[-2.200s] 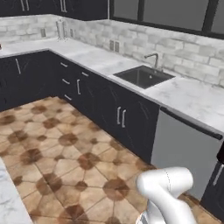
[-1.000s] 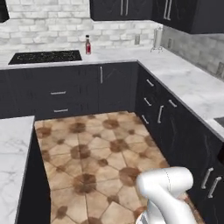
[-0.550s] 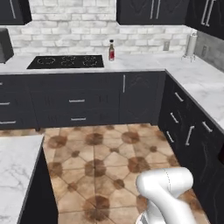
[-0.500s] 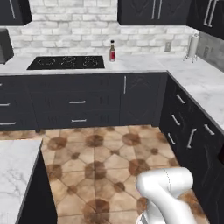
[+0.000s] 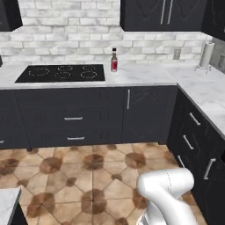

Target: Take 2 condiments from the cabinet and move them on the counter near the stove.Make sure the condiments are lined up with each other, next to each other.

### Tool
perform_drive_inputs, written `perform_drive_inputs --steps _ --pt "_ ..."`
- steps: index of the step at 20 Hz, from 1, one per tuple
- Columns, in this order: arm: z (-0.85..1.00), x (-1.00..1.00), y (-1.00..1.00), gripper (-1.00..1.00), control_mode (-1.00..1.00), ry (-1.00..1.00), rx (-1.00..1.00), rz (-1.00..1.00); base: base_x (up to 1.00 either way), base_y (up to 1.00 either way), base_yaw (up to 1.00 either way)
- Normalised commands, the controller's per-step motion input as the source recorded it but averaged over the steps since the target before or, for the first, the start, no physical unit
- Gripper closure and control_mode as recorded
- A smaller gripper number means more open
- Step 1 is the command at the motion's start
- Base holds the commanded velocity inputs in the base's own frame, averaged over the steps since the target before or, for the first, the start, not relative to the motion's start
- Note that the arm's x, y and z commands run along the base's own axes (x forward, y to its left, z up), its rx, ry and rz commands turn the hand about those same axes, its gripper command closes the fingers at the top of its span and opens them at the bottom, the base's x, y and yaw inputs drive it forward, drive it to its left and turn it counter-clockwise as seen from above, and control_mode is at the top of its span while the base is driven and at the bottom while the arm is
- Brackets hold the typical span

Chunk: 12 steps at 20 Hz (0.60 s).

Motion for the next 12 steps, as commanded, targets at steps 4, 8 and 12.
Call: perform_drive_inputs --steps 4,8,12 --pt "0.00 0.00 0.00 1.00 1.00 0.00 0.00 0.00 1.00 0.00 -0.15" --pt "0.00 0.00 0.00 1.00 1.00 0.00 0.00 0.00 1.00 0.00 -0.18" --pt "0.00 0.00 0.00 1.00 1.00 0.00 0.00 0.00 1.00 0.00 -0.15"
